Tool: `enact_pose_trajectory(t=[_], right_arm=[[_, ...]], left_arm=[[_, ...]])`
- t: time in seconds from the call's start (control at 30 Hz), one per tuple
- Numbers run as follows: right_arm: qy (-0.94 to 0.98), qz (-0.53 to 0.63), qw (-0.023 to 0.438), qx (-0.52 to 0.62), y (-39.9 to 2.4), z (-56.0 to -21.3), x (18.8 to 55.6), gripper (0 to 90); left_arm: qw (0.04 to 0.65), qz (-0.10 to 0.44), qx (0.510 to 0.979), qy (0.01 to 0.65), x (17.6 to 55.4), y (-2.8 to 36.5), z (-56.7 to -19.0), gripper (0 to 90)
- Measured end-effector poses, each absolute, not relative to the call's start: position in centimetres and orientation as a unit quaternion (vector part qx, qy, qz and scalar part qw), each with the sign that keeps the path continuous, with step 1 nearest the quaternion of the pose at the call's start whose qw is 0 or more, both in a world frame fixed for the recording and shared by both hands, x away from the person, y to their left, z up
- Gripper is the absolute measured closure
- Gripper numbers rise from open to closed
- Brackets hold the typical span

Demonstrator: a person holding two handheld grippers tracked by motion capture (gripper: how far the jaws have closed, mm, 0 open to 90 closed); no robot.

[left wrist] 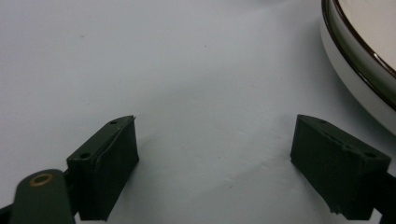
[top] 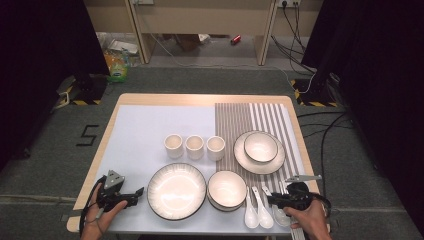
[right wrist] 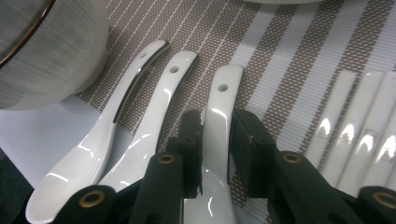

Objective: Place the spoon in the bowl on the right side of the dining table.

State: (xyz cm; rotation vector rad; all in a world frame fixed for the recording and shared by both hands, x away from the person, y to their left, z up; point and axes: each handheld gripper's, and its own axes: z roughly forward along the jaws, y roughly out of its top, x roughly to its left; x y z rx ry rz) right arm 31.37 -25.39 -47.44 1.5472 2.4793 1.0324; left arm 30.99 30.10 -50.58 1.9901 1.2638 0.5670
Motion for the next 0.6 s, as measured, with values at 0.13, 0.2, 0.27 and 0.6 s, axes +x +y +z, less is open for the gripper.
enact_pose_trajectory(t=[0.13, 0.2, 0.27, 0.6], right_arm=[[0.804, 0.325, 0.026, 0.497, -25.0, -47.4, 31.6, 77.0], [0.806, 0.325, 0.022, 0.494, -25.0, -47.4, 31.7, 77.9], [0.806, 0.326, 0.019, 0.494, -25.1, -47.4, 31.9, 79.1], [0.812, 0.339, -0.001, 0.476, -25.7, -47.4, 32.5, 85.5]], left_arm=[[0.350, 0.217, 0.769, 0.488, 31.0, 30.1, -50.6, 13.7], [0.352, 0.221, 0.768, 0.488, 31.0, 30.1, -50.6, 13.7], [0.352, 0.220, 0.768, 0.488, 31.0, 30.1, -50.6, 13.7], [0.352, 0.220, 0.768, 0.488, 31.0, 30.1, -50.6, 13.7]])
